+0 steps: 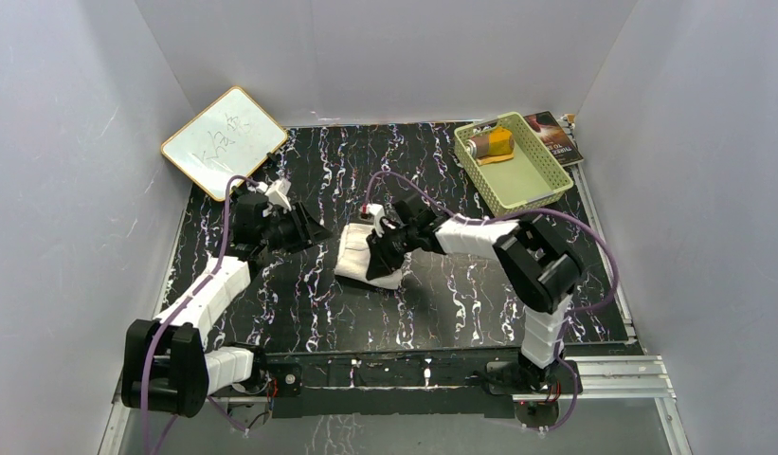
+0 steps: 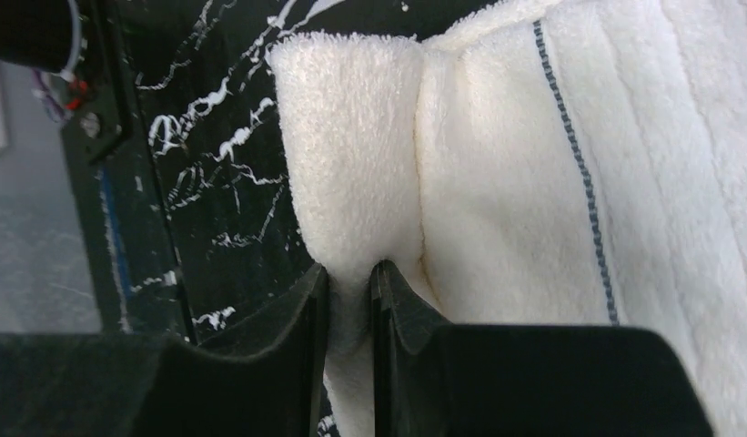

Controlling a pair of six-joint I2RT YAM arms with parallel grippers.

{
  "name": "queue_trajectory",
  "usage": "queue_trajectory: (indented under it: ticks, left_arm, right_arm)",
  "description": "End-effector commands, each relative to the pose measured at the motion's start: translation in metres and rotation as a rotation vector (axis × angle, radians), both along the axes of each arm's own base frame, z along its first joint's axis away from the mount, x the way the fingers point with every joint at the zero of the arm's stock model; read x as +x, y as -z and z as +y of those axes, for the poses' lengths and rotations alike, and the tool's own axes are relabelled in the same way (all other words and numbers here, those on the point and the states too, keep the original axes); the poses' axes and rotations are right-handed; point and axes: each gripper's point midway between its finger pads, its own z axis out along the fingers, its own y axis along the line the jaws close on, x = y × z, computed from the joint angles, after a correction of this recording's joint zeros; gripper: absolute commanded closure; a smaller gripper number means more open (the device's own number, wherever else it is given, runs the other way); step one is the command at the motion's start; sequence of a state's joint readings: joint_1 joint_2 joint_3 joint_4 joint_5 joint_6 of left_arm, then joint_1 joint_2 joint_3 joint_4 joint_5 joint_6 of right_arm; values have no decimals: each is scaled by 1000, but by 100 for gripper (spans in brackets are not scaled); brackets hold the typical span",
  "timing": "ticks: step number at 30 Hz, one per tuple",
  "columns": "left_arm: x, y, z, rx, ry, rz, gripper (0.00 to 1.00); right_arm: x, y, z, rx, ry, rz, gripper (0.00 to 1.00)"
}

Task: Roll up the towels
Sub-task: Roll the towel at the center of the board.

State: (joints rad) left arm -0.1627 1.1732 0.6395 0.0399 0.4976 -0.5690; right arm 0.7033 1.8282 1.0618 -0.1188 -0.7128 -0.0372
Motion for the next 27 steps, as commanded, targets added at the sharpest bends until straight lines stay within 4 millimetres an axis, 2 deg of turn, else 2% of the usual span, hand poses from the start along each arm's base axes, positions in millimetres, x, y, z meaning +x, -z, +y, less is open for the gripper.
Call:
queue_trajectory:
  ticks: [1,4,9,16,20,27]
  left_arm:
    - [-11,-8,-11,-51,87,-2,61]
    - [-14,-8,-16,-78,122,-6,61]
    - [-18,-5,-25,-134,158,11,62]
    - [-20,14,-33,-206,162,57,64]
    - [-15,26,-37,-228,155,73,65]
    - [-11,56,-45,-292,162,149,68]
  right_arm:
    - [-13,-20,26,107,-54,239,95]
    - [3,-17,31,75,5,356,100]
    - [15,6,29,-8,21,528,100]
    - [26,25,22,-24,78,589,100]
    - [26,37,18,-44,98,604,90]
    - [25,43,18,-56,103,609,89]
